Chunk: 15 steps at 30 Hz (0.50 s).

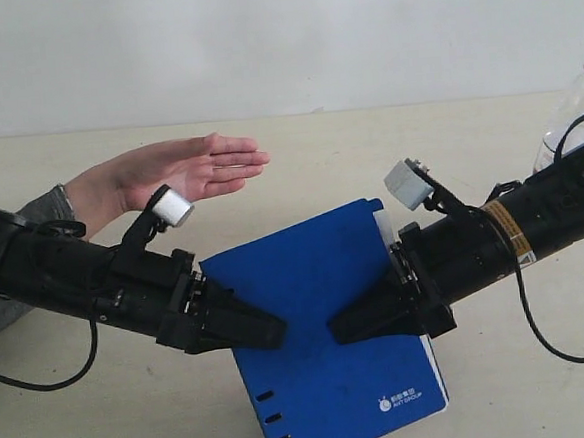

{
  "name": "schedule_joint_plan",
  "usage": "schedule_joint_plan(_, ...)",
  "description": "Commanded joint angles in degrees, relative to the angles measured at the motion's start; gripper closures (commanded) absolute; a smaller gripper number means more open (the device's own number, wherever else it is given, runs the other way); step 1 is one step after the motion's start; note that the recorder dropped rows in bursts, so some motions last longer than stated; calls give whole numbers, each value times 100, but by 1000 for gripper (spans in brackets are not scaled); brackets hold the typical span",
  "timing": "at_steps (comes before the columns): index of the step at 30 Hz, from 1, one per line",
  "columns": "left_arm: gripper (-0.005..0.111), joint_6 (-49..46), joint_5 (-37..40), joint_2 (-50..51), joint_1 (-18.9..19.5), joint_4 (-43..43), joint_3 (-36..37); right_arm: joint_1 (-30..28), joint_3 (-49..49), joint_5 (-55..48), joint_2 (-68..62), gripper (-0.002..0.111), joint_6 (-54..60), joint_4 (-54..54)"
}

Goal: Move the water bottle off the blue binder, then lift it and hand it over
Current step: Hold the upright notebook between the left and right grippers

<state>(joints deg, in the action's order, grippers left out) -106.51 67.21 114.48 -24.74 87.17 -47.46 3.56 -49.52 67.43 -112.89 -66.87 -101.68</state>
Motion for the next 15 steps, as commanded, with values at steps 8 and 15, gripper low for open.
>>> schedule_joint_plan(8, 88, -56, 101, -62, -108, 602, -20, 101, -40, 254, 18, 107, 313, 173)
schedule_joint_plan(15, 42, -35, -26, -62, -108, 602, -20, 101, -40, 160, 18, 107, 313, 173)
